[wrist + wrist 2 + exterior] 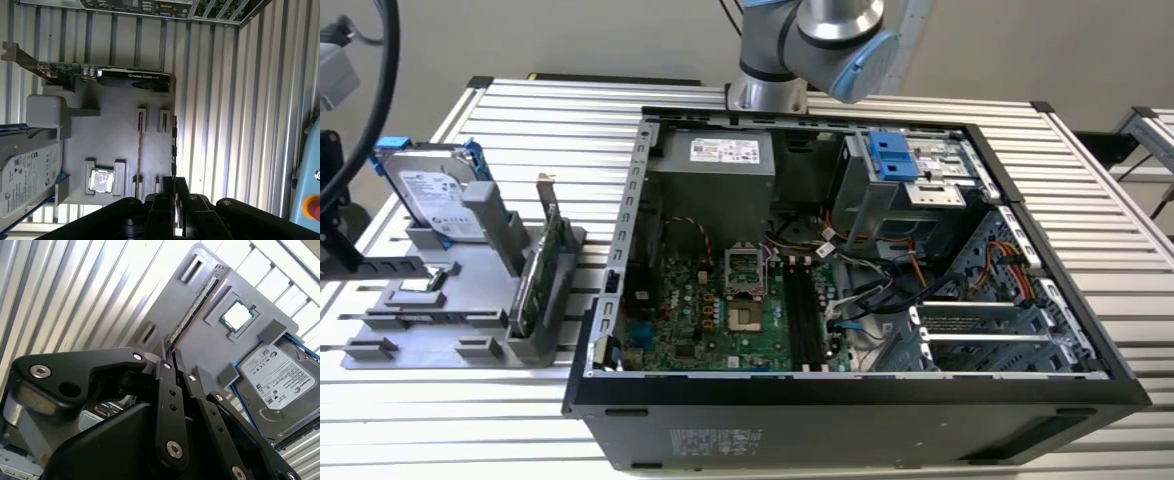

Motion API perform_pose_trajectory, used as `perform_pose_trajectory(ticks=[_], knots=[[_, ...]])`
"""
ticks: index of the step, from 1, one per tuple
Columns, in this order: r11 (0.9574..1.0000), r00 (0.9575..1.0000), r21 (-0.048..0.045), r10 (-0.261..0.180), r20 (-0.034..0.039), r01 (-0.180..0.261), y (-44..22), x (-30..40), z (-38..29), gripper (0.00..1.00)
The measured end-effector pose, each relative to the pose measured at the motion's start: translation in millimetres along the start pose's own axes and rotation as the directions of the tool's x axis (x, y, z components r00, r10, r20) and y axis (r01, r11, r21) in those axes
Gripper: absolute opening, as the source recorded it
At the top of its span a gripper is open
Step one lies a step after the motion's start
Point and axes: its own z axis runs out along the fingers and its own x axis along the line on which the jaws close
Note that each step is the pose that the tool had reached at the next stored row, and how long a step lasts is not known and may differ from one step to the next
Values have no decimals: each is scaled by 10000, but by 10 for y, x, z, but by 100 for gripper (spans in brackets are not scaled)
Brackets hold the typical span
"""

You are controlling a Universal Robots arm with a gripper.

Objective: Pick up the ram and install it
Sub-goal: 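Pick up the ram and move it above insertion slot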

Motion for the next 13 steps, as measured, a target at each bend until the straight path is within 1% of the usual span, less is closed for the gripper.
perform_pose_trajectory(ticks=[13], knots=[[10000, 10000, 0, 0, 0, 0, 1, -3, -54, 0]])
